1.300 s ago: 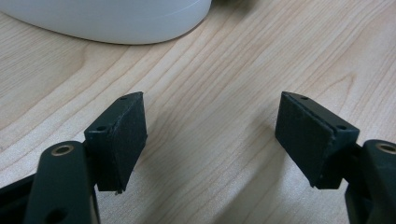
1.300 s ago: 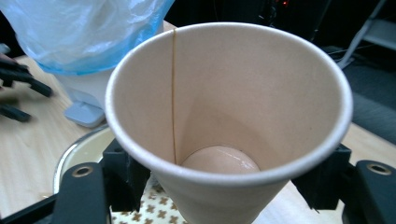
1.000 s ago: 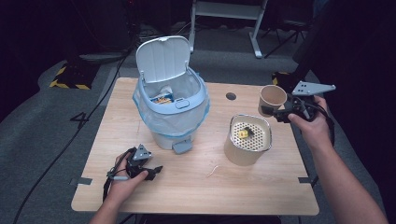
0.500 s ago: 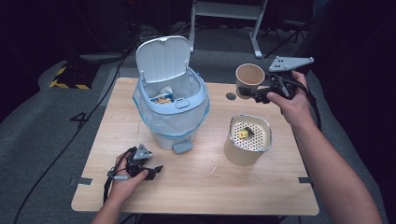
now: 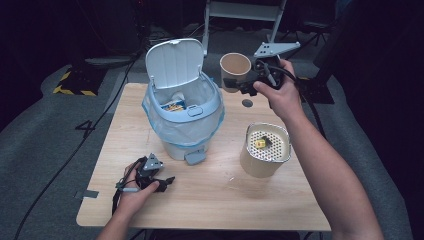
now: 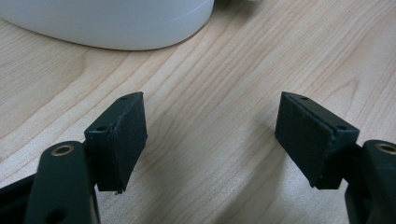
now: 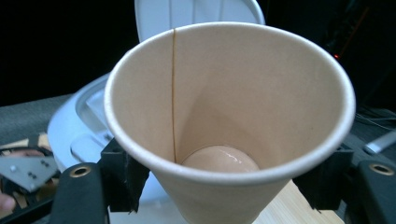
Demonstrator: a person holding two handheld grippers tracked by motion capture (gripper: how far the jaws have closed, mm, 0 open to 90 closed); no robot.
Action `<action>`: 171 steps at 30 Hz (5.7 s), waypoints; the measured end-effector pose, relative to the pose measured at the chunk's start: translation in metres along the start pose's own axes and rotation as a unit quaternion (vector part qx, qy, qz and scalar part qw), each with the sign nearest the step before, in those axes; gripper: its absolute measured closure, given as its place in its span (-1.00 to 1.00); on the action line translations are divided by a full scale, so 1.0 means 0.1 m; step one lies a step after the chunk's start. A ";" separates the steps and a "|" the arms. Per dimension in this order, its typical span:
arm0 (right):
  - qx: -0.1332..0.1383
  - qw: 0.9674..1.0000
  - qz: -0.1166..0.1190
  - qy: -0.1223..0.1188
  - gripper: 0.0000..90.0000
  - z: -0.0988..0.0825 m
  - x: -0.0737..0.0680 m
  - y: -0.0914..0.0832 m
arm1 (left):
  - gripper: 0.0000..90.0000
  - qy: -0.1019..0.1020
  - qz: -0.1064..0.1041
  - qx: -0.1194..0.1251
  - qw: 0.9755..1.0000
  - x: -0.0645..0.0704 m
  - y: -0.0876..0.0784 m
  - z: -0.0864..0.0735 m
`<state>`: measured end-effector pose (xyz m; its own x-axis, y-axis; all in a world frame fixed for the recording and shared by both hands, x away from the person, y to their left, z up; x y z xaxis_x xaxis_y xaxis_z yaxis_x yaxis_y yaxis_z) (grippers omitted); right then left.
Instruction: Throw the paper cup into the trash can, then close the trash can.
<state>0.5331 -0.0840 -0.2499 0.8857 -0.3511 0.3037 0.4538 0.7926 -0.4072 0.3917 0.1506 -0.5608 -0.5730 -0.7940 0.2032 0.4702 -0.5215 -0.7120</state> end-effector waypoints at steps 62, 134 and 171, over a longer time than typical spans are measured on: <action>-0.009 0.999 0.029 -0.036 -0.51 0.20 -0.31 0.54 | -0.42 -0.008 0.008 0.003 1.000 0.00 0.01 0.01; -0.220 0.943 -0.149 0.198 -0.56 -3.84 -1.02 -1.64 | -0.42 -0.045 0.042 0.014 0.998 -0.15 -0.18 -0.14; -0.218 0.941 -0.180 0.186 -0.64 -3.96 -1.05 -1.58 | -0.20 -0.042 -0.025 0.068 0.996 -0.15 -0.78 0.31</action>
<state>0.4072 -0.3697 -0.5581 0.6024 -0.7728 0.1996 0.6567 0.3376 -0.6744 0.3846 0.1938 -0.4878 -0.5425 -0.7859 0.2968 0.5319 -0.5948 -0.6027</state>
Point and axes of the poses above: each handheld gripper's, and its own axes: y roughly forward along the jaws, z roughly out of its top, x roughly to its right, the point moved 8 cm from there along y, roughly forward along the jaws, and after that the axes turned 15 degrees about -y, right-handed, at the moved point
